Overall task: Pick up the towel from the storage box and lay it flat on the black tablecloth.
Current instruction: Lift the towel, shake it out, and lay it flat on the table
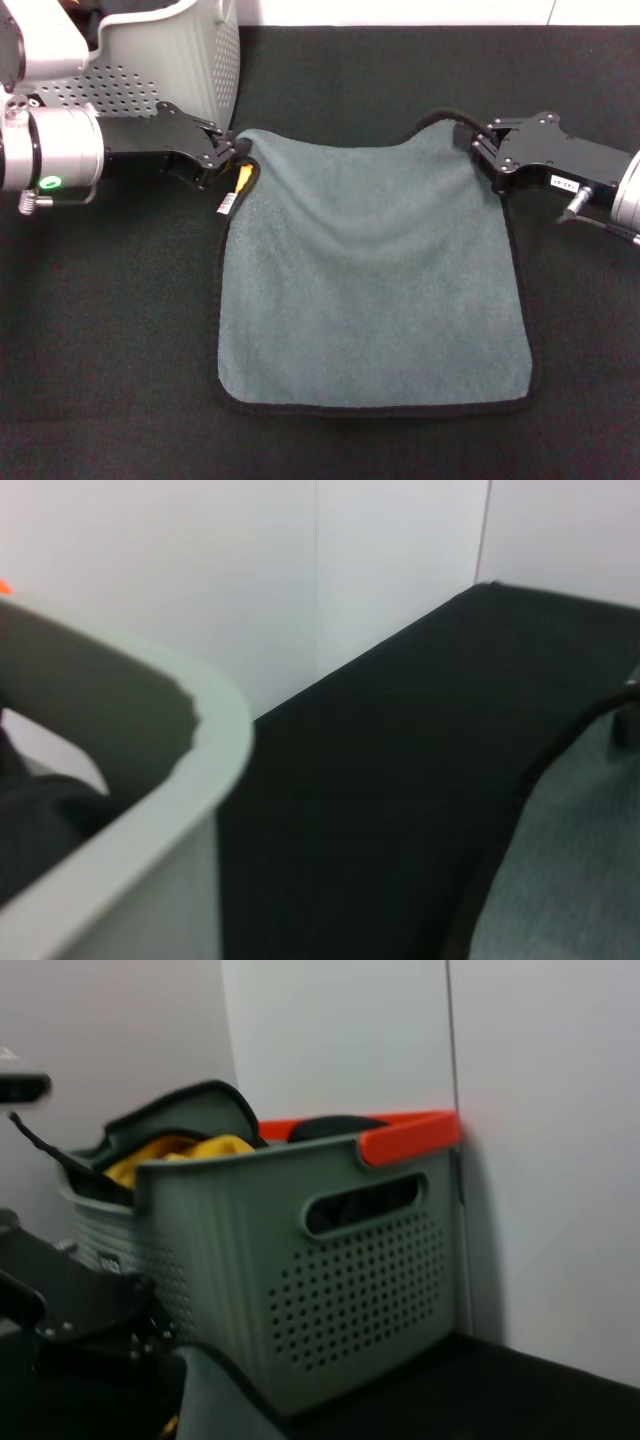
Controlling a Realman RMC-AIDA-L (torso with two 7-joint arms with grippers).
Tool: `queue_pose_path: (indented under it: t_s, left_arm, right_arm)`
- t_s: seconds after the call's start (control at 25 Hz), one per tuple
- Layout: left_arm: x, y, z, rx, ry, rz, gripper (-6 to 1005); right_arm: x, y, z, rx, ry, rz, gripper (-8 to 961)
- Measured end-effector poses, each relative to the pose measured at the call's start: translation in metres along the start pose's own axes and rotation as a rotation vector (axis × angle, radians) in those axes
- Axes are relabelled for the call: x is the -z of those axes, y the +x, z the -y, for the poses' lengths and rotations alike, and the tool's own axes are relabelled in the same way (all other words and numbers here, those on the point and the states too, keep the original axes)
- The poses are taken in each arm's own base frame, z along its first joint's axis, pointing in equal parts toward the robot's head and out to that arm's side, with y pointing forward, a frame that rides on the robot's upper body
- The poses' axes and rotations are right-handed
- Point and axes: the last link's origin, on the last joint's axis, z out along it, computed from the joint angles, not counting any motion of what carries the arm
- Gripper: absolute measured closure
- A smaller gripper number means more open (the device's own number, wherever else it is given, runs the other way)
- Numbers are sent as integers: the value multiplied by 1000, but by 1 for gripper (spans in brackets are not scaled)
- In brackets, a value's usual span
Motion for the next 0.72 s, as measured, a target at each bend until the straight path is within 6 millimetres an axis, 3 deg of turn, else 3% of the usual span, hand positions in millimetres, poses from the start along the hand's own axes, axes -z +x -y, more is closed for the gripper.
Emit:
queue_pose_path:
  t_s: [0.72]
  left_arm:
    - [-7,2,0,-54,10,97,952]
  right_arm:
    - [-7,6,2,-30,15,-62,796]
